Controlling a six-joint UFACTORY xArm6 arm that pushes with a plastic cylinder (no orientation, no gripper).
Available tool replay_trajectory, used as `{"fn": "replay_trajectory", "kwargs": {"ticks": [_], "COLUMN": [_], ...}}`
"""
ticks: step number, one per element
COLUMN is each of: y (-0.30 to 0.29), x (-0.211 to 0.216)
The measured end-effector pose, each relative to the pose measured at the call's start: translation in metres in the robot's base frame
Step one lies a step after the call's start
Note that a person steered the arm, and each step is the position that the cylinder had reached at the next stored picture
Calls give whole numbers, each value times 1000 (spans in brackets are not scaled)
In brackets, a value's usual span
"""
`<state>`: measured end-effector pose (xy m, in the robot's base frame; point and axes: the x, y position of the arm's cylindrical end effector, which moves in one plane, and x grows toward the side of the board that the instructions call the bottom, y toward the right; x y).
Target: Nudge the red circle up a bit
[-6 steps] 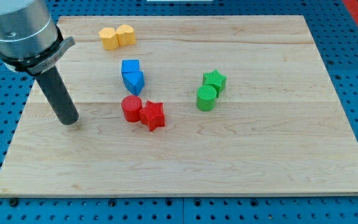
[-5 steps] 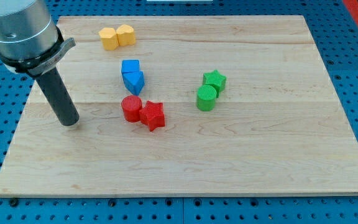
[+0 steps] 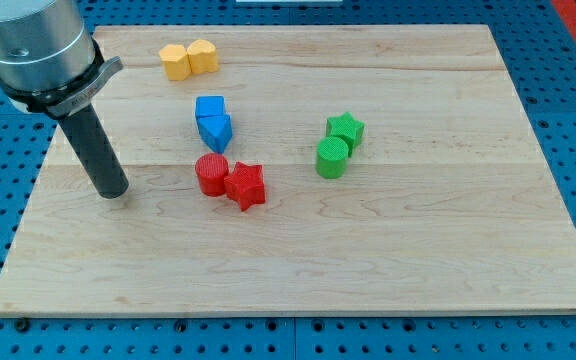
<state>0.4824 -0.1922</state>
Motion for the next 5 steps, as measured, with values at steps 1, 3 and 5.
{"fn": "replay_trajectory", "kwargs": {"ticks": [1,3,5], "y": [7,51,84], "x": [1,5,6]}}
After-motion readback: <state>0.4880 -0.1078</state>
